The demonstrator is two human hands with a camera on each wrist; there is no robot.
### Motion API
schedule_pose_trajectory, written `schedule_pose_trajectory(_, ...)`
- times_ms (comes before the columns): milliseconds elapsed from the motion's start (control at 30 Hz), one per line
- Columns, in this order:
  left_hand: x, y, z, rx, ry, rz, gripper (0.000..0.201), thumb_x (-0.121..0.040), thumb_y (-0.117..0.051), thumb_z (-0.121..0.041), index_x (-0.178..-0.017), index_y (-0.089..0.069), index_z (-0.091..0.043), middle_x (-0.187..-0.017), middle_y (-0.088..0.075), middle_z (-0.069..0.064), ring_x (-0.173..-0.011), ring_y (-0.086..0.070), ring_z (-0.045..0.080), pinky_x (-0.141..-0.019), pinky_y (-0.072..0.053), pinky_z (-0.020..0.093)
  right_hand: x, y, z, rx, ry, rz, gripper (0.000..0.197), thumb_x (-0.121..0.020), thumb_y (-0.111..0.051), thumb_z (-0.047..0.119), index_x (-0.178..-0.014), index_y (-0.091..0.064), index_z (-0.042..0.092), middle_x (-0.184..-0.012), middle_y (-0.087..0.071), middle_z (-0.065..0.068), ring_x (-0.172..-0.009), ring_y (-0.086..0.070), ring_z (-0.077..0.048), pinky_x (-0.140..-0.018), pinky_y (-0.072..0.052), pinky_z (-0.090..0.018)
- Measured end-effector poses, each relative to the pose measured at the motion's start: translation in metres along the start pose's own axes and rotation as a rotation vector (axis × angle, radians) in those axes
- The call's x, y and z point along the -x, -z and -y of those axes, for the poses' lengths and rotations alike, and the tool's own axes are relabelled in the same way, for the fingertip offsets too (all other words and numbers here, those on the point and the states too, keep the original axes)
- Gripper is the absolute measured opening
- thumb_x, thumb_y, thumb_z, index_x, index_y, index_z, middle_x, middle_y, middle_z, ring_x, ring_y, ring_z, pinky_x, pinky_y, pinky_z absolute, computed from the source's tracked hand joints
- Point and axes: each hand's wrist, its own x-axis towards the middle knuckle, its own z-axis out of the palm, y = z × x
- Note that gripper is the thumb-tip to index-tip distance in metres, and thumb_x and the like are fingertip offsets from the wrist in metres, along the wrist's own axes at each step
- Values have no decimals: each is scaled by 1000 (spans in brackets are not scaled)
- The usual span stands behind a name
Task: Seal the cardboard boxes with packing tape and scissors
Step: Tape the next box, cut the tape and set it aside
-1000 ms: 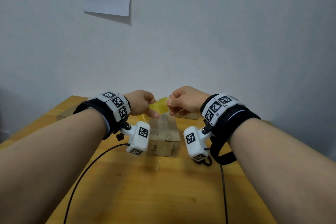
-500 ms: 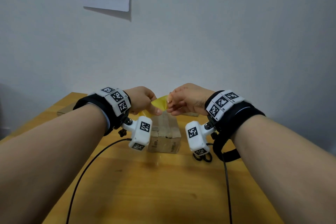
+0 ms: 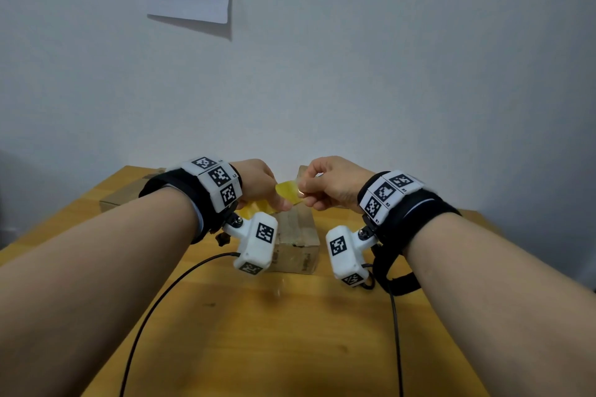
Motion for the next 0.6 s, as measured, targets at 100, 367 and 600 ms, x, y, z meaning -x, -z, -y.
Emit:
schedule_pose_trajectory(100,0,0,-2,21,0,-12,58,-60,-87,-43,-101,-68,-7,-70,-52,7,-60,-40,24,-56,-32,29,0,-1,0,-27,3,9,17,-94,-55,-4,-84,-55,9,-75,-63,-11,-58,-62,-16,-54,-54,-24)
schedule_pose_trajectory(367,6,3,-6,37,-10,-134,44,-70,-83,-37,-99,-65,-11,-74,-57,1,-59,-43,15,-53,-35,23,-2,-3,6,-80,36,24,16,-95,-53,-5,-86,-57,7,-76,-60,-12,-61,-64,-19,-58,-58,-25)
schedule_pose_trajectory(600,9,0,2,79,-83,-132,36,-66,-86,-30,-87,-59,-20,-85,-60,-1,-77,-51,17,-66,-41,27,-7,-6,7,-83,-60,-53,22,-99,-50,4,-78,-57,7,-68,-56,-7,-52,-61,-15,-49,-54,-22)
